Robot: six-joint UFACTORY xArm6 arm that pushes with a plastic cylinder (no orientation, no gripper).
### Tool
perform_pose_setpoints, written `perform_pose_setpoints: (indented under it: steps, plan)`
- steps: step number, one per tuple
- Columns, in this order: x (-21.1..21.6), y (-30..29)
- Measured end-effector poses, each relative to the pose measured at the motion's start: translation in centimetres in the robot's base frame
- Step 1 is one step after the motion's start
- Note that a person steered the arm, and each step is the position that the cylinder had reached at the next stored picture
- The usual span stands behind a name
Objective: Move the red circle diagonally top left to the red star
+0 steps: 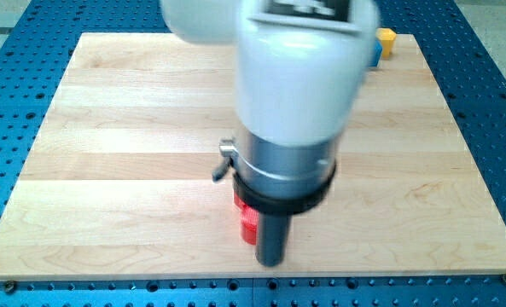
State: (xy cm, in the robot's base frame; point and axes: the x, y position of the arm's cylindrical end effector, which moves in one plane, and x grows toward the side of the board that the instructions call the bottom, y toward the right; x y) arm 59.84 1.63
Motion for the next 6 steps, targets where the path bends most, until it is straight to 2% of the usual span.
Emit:
perform_pose_setpoints:
  steps: [3, 4, 5, 6]
  plan:
    - [-10.6, -9.8]
    - [-5.6, -13.5]
    - [-7.9, -17.8]
    - [-15.8, -18.6]
